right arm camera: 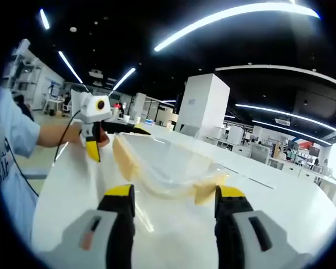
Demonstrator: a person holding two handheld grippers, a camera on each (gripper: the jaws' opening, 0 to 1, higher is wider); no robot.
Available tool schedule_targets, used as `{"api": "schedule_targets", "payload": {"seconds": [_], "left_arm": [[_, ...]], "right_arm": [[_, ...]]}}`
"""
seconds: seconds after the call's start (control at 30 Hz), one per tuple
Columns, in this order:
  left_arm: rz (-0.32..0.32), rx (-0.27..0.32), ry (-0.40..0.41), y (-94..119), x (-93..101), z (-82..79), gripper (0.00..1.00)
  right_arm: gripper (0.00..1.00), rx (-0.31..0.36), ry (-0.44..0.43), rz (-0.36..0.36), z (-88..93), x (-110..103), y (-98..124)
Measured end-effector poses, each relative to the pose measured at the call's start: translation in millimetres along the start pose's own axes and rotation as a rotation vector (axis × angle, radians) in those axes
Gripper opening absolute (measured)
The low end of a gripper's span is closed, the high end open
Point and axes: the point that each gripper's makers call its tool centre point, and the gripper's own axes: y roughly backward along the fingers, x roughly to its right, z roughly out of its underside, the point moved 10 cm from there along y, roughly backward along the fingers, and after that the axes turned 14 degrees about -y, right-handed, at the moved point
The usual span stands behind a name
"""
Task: Snap each plastic latch of the storage box into its locked position after aligning the lid with the box until every specified latch is closed and the lid sits flush.
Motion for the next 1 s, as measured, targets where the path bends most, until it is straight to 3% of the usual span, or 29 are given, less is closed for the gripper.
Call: {"api": "schedule_targets", "payload": {"seconds": [1.0], "left_arm": [[0.004,0.001,-0.009,-1.1,1.9,-0.7,0.97]], "right_arm": [[0.49,-0.017,-0.026,0.004,-1.1,-1.9,3.3]]}}
